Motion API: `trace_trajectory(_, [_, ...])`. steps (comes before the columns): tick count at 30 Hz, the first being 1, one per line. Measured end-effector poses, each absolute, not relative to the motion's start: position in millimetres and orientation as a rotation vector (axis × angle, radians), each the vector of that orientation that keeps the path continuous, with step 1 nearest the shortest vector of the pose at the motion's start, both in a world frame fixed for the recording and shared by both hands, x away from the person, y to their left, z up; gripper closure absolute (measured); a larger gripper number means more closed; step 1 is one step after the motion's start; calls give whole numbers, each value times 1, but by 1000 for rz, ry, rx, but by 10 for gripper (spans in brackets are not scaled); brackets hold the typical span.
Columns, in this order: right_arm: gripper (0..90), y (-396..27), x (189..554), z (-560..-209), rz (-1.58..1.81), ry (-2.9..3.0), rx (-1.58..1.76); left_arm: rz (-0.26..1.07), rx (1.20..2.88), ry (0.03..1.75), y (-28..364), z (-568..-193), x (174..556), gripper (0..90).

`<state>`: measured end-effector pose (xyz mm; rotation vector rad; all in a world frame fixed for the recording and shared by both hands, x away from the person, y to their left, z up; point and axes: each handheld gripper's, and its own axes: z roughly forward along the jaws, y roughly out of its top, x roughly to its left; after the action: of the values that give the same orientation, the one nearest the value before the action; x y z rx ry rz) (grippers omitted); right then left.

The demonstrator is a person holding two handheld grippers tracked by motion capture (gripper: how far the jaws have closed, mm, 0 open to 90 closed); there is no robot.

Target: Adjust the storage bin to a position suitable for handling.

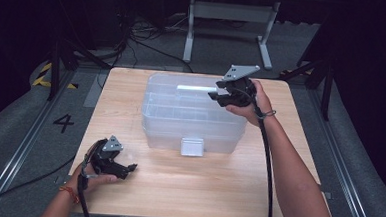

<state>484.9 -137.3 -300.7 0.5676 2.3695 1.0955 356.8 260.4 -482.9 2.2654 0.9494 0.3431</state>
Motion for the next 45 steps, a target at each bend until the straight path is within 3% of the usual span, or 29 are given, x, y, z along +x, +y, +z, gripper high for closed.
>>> trace_trajectory(3, [598,-133,486,-302,1073,2385,558,343,2265,950,260,-483,357,5])
trace_trajectory(14, [720,-127,485,-304,1033,2403,514,343,2264,950,260,-483,357,5])
trace_trajectory(30, [727,-125,488,-300,1016,2422,534,335,2263,936,261,-483,356,20])
trace_trajectory(38, [727,-125,492,-296,1014,2434,554,352,2232,944,264,-481,356,176])
trace_trajectory(45, [726,-124,497,-291,1008,2456,575,398,2198,937,267,-473,356,368])
